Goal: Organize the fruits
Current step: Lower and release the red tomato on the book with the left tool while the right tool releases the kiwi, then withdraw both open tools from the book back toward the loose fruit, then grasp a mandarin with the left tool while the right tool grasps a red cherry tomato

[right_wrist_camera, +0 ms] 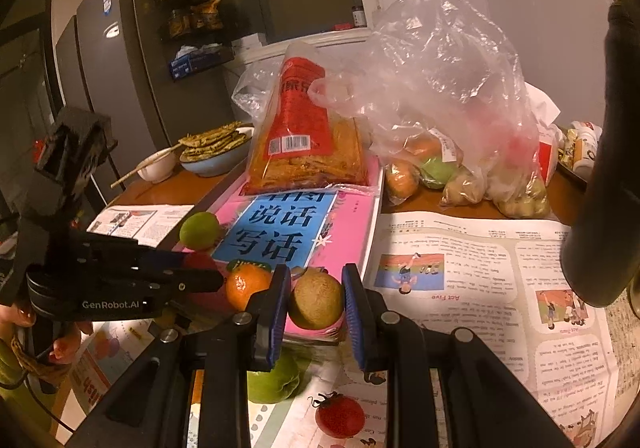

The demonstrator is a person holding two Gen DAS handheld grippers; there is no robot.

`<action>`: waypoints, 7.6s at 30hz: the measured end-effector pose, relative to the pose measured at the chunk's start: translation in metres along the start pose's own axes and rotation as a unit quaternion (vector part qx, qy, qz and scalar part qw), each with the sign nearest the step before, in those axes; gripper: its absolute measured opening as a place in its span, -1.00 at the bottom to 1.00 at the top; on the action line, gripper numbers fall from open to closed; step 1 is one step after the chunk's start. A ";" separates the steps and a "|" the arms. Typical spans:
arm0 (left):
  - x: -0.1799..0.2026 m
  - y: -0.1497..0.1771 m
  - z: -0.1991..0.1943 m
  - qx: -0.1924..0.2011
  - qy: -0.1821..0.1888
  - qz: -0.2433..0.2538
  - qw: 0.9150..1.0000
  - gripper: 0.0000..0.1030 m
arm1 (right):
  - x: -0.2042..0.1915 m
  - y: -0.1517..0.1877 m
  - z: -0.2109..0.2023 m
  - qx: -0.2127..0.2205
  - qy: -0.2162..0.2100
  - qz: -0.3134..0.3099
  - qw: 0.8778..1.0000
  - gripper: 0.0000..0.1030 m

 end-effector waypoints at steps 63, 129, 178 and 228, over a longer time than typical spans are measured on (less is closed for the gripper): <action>-0.005 0.001 0.009 -0.002 -0.025 0.010 1.000 -0.36 | 0.001 0.010 -0.004 0.005 0.020 0.024 1.000 0.21; 0.006 -0.007 -0.087 0.106 0.009 -0.038 0.994 0.46 | -0.009 -0.004 -0.059 0.057 0.007 0.045 0.997 0.98; 0.019 0.041 -0.087 0.076 0.002 -0.018 0.997 0.47 | 0.017 0.037 -0.069 -0.002 0.042 0.026 0.999 0.98; 0.046 0.080 -0.010 -0.017 0.048 -0.006 0.999 -0.22 | 0.022 0.077 -0.005 -0.090 0.061 -0.013 0.994 -0.42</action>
Point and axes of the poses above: each gripper's, at about its wrist camera, not at the fingertips, and z roughly the way its jaws point, x to its right, y to its underside, the point moved 10 cm from there along z, roughly the way its jaws point, and after that the axes turned 1 degree about z, right-handed, at the moved point
